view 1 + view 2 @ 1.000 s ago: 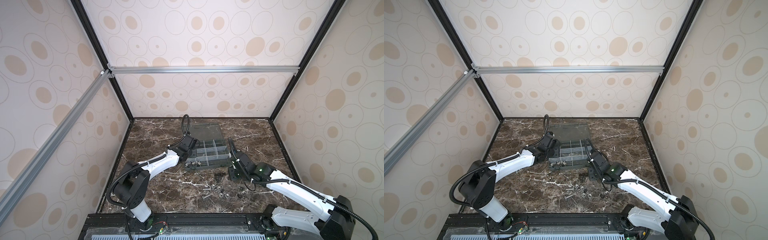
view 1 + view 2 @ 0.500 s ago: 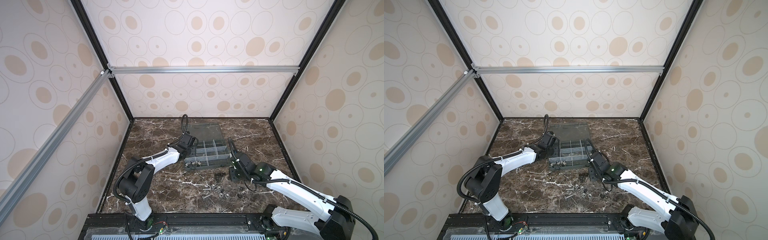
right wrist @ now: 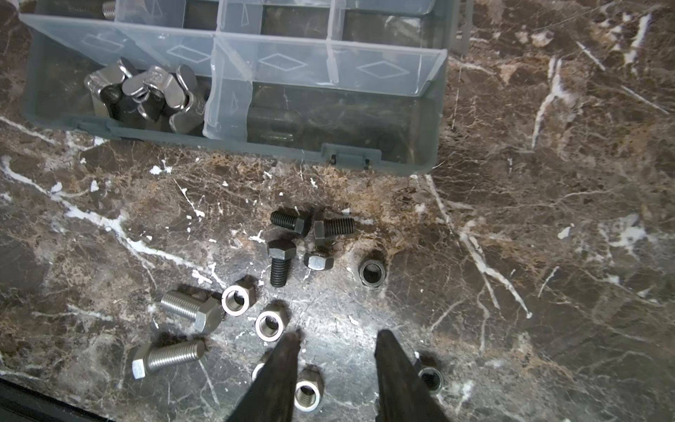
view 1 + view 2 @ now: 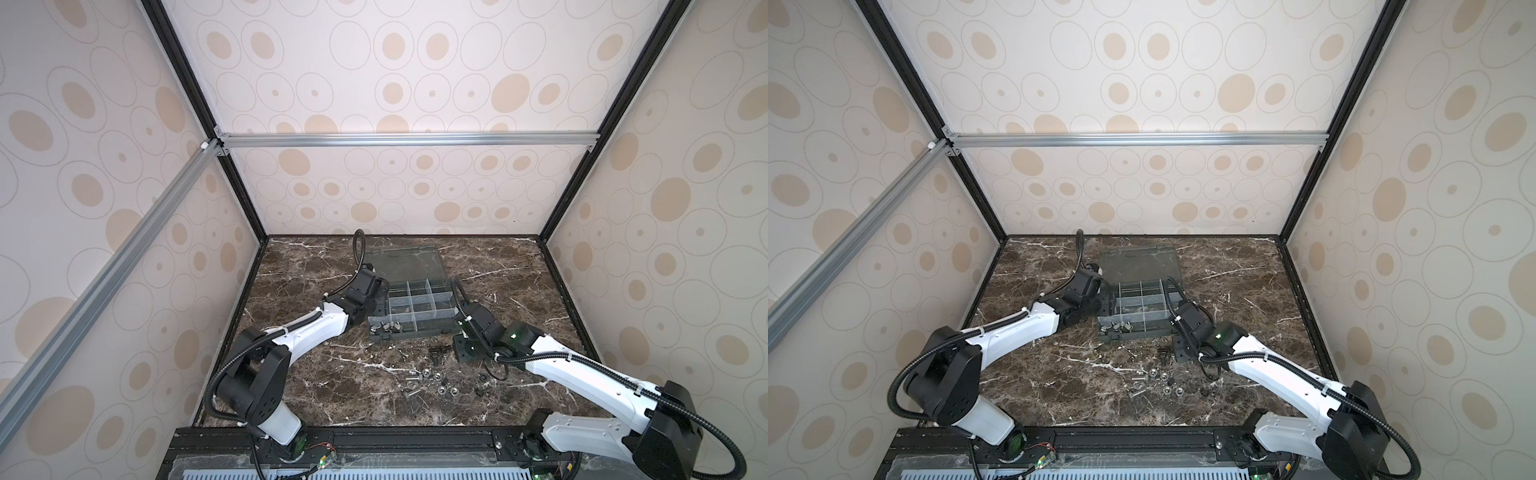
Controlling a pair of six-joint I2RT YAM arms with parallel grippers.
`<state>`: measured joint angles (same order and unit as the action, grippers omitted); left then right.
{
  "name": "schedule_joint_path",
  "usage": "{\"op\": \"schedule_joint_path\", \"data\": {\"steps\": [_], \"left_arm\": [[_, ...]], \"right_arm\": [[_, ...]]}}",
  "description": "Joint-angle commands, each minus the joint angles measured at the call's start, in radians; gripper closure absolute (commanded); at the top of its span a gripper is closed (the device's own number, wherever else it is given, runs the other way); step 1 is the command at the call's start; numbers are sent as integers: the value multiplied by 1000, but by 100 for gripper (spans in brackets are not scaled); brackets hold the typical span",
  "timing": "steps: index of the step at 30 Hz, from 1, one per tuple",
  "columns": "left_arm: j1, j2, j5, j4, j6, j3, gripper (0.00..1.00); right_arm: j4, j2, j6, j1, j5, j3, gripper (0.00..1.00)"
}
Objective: Sort the screws and nuts into containers
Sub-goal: Place the screw into the container, then pick up the screw from the bottom-center of the table.
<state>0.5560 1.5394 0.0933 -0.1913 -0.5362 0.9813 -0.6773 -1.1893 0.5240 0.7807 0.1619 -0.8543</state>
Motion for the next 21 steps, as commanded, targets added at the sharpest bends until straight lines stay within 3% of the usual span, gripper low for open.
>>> {"op": "schedule_joint_path", "data": {"steps": [1,11,21], "left_arm": [[-13,-74,-6,7,-25,-59,27],[-16,-302,4,-9,-83,-267,26],[-17,-446,-8,-8,-128,-407,25]], "right_arm": [[17,-44,44,54,-6,-28,59],[48,-249,208,263,55,-85,45],[79,-398,341,369,85,-135,43]]}}
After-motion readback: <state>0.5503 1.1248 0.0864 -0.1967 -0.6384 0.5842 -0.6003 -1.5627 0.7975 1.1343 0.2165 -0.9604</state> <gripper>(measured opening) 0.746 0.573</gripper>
